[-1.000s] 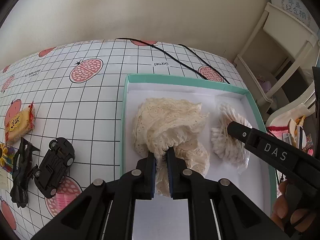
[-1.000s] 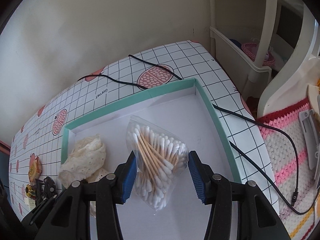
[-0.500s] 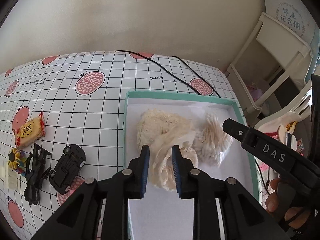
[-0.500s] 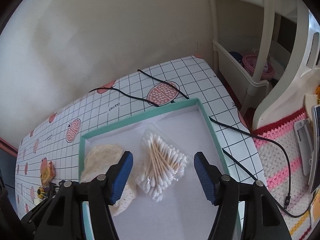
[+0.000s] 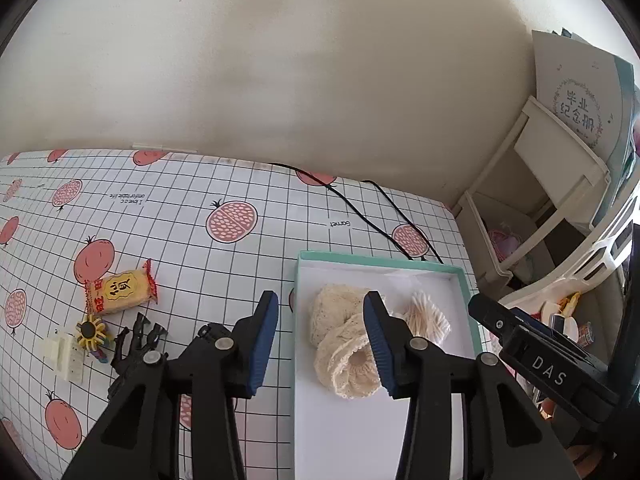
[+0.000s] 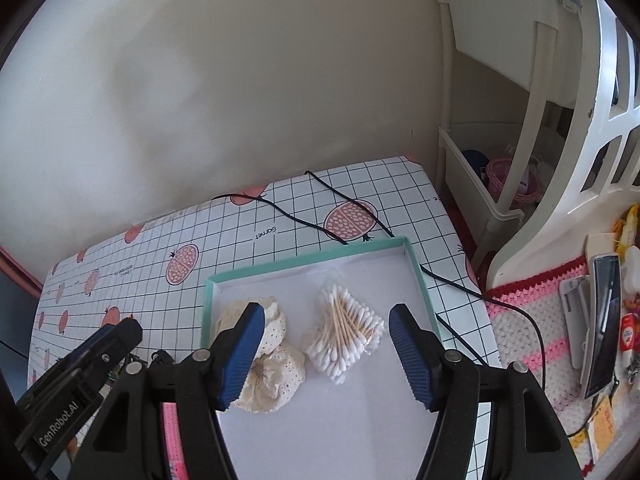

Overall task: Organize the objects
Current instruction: 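Lower both items into the tray and open both grippers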

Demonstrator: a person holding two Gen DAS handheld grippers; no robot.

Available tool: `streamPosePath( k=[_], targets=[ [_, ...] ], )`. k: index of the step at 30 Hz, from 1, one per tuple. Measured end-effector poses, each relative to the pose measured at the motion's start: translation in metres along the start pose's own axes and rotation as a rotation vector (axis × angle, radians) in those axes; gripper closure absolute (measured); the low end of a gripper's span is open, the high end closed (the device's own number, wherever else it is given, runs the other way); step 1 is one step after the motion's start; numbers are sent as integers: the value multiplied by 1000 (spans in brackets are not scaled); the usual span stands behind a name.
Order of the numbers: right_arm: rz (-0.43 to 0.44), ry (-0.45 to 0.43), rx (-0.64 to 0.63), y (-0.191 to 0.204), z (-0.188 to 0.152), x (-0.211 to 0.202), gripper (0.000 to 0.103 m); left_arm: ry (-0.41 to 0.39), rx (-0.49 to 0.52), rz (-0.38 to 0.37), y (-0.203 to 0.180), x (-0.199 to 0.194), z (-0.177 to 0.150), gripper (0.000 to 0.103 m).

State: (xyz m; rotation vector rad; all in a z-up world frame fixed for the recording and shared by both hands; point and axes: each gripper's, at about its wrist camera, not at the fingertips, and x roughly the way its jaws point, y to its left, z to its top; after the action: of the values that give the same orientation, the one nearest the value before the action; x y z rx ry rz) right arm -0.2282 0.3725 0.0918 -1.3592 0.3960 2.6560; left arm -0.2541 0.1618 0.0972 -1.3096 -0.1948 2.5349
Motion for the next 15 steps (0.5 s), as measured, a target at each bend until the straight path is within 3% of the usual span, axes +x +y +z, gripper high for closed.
streamPosePath(
  k=[7,12,15],
  targets=[
    [-27,26,3,-2,-6,14,24,-18,-14,74,12,4,1,30],
    [-29,35,22,-6,-9,22,6,-8,-37,111,22,13,-1,19],
    [-18,41,22,-6,-10,26,1,-9,-36,129,24,16,-1,17]
  ],
)
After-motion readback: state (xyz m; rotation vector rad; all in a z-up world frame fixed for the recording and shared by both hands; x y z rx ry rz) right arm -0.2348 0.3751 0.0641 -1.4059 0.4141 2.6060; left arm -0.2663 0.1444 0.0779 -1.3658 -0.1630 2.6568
